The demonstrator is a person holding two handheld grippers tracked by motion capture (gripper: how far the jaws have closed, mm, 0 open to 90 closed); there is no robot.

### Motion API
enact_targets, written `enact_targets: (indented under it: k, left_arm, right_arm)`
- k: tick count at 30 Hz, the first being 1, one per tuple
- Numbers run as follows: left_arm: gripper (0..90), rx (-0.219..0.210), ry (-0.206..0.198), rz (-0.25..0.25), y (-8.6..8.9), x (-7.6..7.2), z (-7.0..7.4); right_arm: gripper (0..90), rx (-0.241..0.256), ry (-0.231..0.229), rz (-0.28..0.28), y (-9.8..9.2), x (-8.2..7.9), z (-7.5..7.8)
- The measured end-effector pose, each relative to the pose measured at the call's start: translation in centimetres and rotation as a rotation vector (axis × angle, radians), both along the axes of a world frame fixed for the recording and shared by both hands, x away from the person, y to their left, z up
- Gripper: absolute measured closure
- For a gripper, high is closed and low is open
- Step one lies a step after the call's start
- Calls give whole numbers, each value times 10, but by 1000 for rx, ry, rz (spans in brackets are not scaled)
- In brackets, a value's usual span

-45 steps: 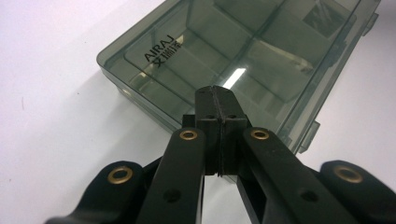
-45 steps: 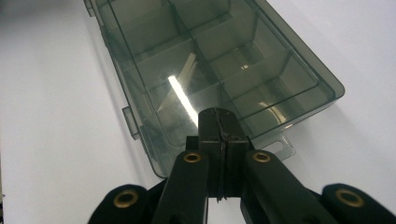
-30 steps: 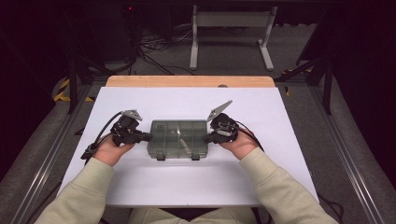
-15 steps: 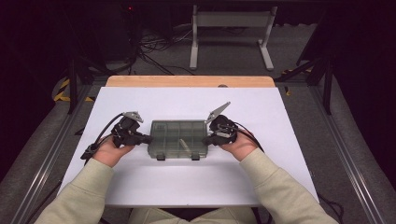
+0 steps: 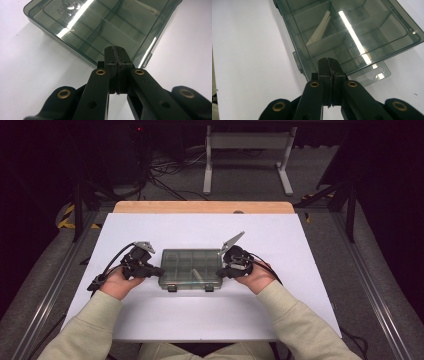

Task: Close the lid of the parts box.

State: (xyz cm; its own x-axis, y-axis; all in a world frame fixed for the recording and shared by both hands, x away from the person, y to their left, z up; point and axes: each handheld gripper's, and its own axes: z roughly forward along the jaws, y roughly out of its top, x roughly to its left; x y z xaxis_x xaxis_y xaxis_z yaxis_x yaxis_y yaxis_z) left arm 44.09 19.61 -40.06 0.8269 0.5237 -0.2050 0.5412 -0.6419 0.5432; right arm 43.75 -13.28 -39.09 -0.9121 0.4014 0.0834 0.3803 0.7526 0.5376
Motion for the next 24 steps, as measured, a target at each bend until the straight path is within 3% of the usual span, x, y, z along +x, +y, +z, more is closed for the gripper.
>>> enact_targets:
  k: [17,24]
  left_arm:
    - [878,-10,-20,-9,0,-2,-1]
    - [770,-4,-51,-2,-1,-3,1]
  right_arm:
    - [886,14,-28,4,-2,-4,-2]
    - [851,12,-35,-3,-2,-5,-1]
